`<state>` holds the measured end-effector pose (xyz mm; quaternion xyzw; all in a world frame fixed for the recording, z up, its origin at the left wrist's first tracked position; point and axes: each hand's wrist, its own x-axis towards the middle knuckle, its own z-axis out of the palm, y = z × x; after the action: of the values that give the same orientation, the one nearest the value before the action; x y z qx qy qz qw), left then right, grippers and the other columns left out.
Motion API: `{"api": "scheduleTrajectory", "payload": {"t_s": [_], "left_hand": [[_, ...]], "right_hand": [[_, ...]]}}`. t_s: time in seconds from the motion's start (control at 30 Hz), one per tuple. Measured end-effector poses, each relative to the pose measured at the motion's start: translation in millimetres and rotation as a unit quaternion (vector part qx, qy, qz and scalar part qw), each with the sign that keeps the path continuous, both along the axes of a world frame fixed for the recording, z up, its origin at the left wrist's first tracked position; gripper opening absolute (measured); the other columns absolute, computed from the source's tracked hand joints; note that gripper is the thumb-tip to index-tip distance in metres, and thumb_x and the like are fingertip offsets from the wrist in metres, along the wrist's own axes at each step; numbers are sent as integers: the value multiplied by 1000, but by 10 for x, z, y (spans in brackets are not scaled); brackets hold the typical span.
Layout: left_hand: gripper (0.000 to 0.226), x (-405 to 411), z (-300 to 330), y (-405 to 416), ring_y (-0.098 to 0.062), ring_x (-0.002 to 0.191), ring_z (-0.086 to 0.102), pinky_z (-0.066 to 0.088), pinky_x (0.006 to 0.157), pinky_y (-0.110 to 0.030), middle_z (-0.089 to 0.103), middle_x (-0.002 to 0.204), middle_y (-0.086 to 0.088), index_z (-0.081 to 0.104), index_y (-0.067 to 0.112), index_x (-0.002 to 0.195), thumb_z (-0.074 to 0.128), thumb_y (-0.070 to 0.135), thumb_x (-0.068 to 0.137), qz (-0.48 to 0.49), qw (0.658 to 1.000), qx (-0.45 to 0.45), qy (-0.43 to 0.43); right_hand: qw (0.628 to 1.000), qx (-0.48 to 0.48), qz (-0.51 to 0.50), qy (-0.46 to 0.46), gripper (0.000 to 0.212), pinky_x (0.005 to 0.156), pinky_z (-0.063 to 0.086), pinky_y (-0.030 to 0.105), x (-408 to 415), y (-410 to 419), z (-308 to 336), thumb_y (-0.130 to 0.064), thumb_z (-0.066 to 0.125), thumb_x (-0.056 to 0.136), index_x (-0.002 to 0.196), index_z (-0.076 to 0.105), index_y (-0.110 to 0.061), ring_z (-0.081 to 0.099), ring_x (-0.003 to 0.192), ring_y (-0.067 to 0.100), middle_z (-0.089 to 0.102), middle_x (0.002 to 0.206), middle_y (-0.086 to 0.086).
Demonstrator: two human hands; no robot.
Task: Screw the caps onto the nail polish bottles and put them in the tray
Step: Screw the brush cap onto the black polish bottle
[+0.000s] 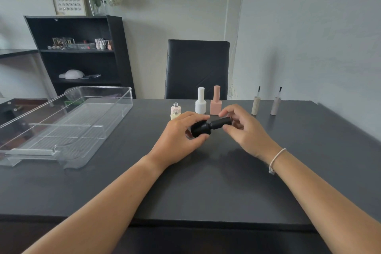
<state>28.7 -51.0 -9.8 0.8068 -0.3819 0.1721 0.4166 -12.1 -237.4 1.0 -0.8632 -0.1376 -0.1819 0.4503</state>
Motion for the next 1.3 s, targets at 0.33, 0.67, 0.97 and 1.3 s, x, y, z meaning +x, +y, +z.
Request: {"api": "scheduleTrajectory", "payload": {"t_s": [0.33, 0.67, 0.97, 1.3], "left_hand": [[37, 12, -18, 2, -2, 94, 54, 47, 77, -14, 62, 102, 8, 62, 22, 112, 70, 16, 76, 6, 1000, -14, 5], [37, 17, -16, 6, -1, 96, 54, 49, 77, -17, 62, 102, 9, 63, 22, 112, 69, 18, 76, 1, 1000, -19, 6], [37, 10, -10, 2, -1, 94, 54, 47, 77, -14, 60, 100, 10, 62, 21, 112, 70, 15, 77, 3, 1000, -13, 8], [37, 3, -8, 6, 0, 98, 52, 47, 75, -11, 61, 102, 8, 62, 22, 112, 70, 13, 77, -4, 1000, -17, 13]], "right_hand": [[999, -10, -42, -9, 39, 56, 38, 11, 35, 4, -1, -49, 43, 84, 72, 54, -14, 47, 51, 3, 54, 56, -4], [999, -17, -29, -29, 4, 57, 39, 7, 23, -14, -9, -12, 56, 88, 92, 54, -14, 44, 55, 1, 50, 66, -8], [999, -13, -45, -8, 33, 63, 41, 20, 18, -10, 4, -49, 43, 84, 78, 55, -18, 51, 63, 13, 55, 64, -2], [998, -18, -59, -5, 47, 61, 38, 28, 42, -28, -15, -51, 43, 84, 71, 55, -9, 45, 58, 16, 52, 61, 9]]}}
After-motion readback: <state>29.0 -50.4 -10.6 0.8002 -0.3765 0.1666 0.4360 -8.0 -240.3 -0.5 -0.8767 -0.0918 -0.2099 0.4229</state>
